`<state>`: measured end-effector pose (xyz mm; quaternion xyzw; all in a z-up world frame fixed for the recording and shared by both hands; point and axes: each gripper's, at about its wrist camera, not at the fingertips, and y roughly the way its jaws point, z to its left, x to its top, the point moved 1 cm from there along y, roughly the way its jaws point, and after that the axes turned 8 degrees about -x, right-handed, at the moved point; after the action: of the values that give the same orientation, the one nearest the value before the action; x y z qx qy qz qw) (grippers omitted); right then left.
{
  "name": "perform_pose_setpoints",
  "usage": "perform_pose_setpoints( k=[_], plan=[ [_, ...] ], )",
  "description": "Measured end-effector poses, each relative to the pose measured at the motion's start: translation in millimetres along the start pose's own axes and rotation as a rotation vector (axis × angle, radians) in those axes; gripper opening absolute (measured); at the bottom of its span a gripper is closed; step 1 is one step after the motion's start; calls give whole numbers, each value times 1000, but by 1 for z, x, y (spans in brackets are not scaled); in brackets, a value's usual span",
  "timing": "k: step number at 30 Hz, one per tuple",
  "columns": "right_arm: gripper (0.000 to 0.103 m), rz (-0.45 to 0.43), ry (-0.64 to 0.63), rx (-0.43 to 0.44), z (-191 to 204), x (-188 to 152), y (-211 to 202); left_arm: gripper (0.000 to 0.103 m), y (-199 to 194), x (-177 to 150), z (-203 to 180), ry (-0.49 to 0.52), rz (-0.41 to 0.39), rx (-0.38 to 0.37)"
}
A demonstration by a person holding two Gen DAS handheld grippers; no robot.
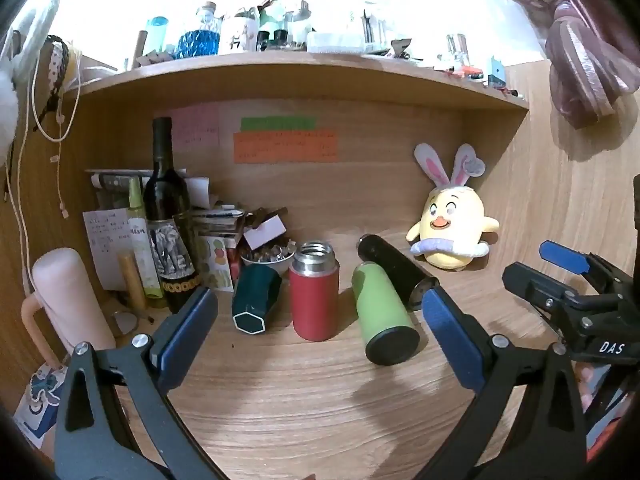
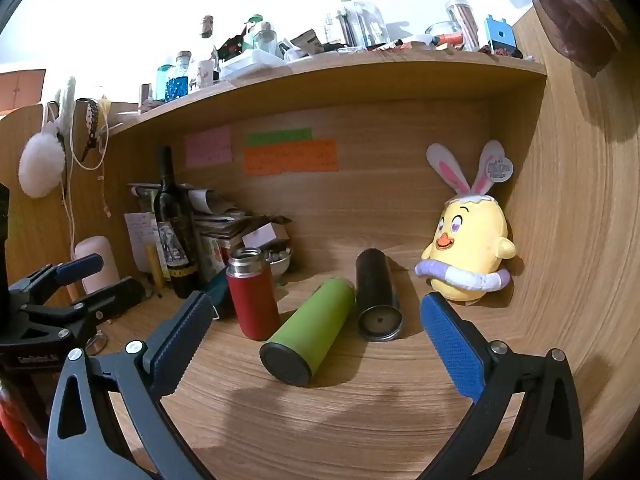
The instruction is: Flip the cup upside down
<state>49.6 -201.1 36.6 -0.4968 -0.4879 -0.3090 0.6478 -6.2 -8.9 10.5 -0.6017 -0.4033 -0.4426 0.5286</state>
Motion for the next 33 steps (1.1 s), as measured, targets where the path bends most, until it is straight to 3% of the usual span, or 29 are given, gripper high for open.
perform_pose_setpoints(
  k=[33],
  plan=[
    [103,-35,-6,-1,2,6,-22,103,-19,5,-14,21,-28,9]
  ],
)
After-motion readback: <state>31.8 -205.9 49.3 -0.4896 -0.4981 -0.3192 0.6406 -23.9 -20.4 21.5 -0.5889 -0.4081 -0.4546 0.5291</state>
